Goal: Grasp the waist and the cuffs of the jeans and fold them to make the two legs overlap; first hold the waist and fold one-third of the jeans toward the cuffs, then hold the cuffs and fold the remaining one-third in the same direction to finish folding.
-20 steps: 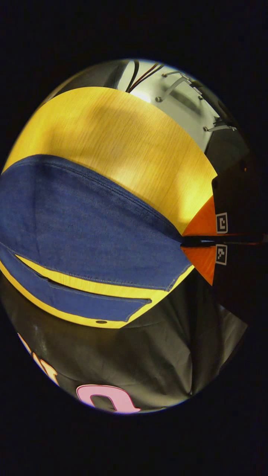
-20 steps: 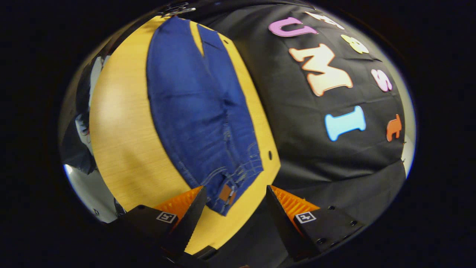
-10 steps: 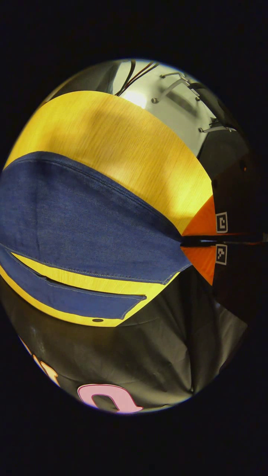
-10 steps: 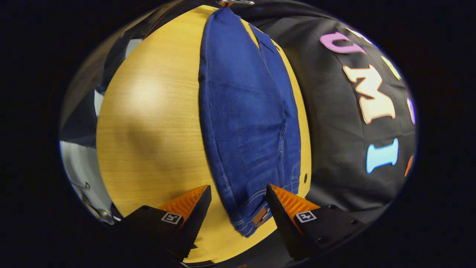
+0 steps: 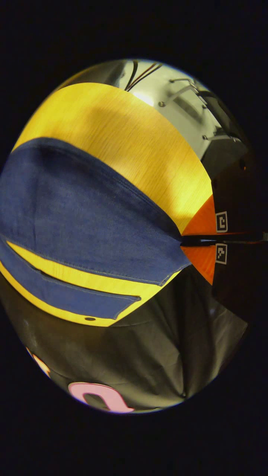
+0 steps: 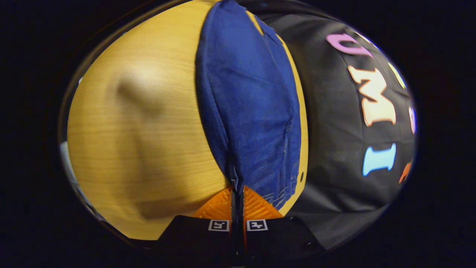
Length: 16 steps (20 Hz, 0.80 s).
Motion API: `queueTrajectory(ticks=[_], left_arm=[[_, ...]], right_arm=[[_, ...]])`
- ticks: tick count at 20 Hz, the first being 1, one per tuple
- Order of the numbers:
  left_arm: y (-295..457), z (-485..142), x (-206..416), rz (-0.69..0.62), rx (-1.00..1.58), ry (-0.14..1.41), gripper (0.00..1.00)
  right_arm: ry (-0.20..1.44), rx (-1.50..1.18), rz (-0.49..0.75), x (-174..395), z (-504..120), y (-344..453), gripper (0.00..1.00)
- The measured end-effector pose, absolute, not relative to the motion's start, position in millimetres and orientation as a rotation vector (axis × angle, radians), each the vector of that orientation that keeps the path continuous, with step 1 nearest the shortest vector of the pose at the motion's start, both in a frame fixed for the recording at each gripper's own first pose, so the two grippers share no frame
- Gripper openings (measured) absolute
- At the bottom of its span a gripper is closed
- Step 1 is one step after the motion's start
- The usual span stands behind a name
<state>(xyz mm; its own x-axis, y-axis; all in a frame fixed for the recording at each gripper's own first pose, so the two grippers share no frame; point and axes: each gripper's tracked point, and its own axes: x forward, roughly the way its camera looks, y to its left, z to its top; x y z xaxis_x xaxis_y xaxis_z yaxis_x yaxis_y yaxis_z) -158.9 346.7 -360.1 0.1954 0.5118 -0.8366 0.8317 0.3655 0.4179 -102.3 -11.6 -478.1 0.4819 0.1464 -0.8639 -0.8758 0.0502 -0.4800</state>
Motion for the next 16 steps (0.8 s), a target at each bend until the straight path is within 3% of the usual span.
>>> queueTrajectory(ticks=[6, 16], left_arm=[[338, -322, -106, -0.188, 1.252, 1.349, 0.0], [364, -305, 6, -0.18, 1.257, 1.189, 0.0]], right_arm=[[0.615, -1.154, 0.687, -47, -417, -8, 0.02], [0.541, -1.014, 0.369, 60, -358, 26, 0.02]])
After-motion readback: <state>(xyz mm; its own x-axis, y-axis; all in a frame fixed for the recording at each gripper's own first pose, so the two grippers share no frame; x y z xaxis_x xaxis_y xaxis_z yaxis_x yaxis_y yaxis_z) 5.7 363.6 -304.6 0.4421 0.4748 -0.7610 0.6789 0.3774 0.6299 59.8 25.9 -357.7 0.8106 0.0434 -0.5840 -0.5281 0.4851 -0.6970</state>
